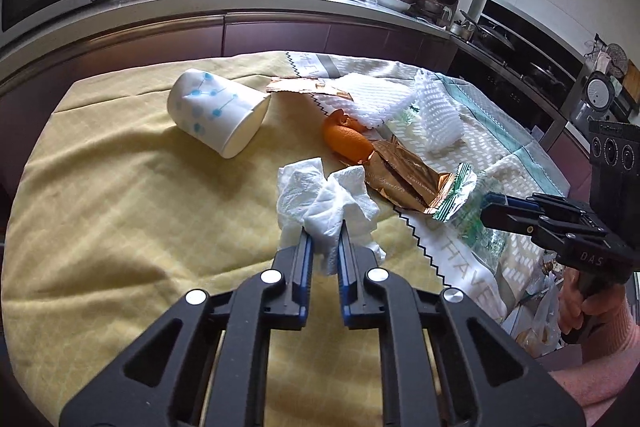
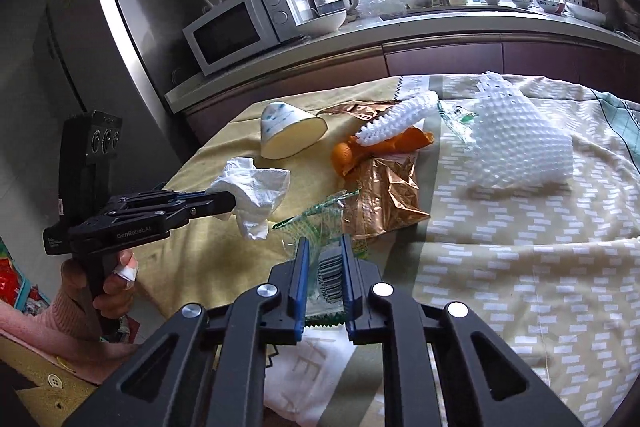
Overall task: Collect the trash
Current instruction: 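Grasp the white tissue with the left tool while the right tool grasps the clear plastic bag, then carry the tissue and plastic bag over the blue bin with both tools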
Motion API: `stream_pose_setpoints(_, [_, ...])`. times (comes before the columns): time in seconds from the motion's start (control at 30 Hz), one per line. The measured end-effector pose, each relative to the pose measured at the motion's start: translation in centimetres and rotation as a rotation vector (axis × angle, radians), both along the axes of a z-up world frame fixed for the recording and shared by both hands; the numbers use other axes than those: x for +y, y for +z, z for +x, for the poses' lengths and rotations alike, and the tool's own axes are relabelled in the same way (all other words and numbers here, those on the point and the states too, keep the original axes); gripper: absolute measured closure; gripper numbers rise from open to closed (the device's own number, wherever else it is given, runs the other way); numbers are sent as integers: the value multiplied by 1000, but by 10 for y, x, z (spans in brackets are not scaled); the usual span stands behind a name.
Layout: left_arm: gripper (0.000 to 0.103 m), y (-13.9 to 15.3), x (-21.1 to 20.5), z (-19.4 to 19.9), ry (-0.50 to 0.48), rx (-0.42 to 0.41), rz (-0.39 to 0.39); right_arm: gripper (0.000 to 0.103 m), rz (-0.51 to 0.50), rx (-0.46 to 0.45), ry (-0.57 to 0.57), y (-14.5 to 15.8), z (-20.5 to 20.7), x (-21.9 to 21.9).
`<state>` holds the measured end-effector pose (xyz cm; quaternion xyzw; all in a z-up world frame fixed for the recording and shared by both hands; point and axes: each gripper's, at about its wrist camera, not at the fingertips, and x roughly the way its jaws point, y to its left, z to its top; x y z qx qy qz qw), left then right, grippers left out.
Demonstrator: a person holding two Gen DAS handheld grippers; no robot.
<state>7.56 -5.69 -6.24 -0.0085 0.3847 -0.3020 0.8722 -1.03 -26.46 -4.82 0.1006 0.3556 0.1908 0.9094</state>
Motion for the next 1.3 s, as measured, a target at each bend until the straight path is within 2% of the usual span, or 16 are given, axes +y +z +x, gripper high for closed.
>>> stream_pose_setpoints(0.3, [92,16,48,-18,80,-29,-31,89,44,-20,78,7,16,37])
stream_pose_setpoints(0.67, [92,24,115,-36,210,-53,-36,89,62,-20,229,12,43,103])
stream_pose_setpoints(1.3, [92,32,247,-57,509,-86,-36,89,34,-26,509,28,81,241])
